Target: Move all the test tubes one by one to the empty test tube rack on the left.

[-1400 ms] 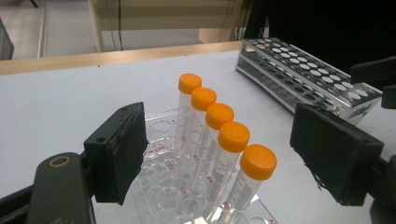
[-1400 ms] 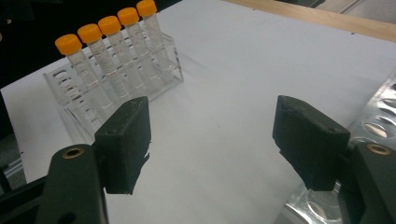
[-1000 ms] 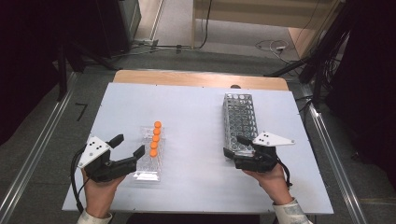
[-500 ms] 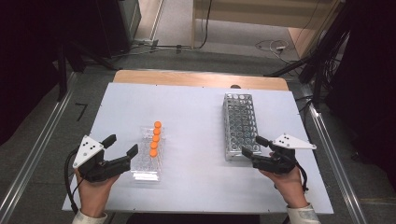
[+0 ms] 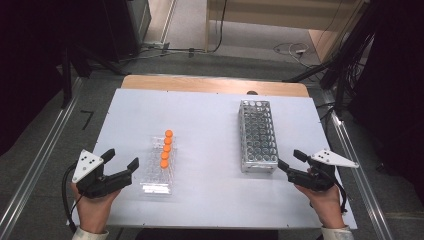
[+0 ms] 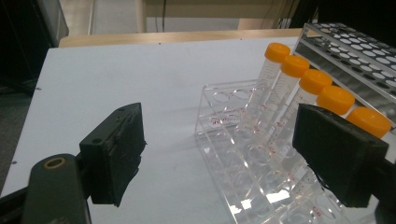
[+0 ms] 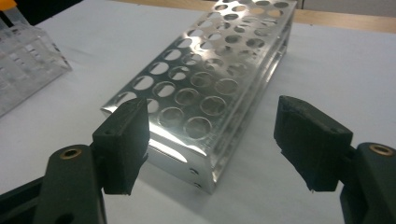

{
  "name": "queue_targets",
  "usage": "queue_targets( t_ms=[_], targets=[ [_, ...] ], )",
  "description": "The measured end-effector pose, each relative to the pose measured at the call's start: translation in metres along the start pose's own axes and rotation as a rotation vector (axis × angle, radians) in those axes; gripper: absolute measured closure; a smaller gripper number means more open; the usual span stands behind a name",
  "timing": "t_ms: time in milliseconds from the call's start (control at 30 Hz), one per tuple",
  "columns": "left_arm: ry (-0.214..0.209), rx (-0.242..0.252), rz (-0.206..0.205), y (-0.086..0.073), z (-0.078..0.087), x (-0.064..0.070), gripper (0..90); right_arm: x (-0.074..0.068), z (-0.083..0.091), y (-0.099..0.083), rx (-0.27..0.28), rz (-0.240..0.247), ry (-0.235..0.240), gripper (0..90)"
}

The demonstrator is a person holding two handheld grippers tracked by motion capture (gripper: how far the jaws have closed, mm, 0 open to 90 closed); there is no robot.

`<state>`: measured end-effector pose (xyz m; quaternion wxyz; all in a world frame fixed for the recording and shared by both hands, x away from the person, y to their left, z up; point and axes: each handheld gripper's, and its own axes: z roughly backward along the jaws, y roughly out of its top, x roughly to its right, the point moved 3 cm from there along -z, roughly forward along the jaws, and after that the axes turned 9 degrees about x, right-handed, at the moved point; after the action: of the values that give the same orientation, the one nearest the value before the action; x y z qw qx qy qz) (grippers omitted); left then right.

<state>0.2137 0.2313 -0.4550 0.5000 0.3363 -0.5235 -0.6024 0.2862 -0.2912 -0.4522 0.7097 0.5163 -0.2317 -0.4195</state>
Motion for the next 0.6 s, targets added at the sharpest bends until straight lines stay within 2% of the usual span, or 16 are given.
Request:
queue_targets(
  t_ms=[600],
  targets=[
    [0.047, -0.014, 0.015, -0.014, 0.003, -0.014, 13.5, 0.026, 0.014, -0.013, -0.013, -0.024, -0.081, 25.0]
  ],
)
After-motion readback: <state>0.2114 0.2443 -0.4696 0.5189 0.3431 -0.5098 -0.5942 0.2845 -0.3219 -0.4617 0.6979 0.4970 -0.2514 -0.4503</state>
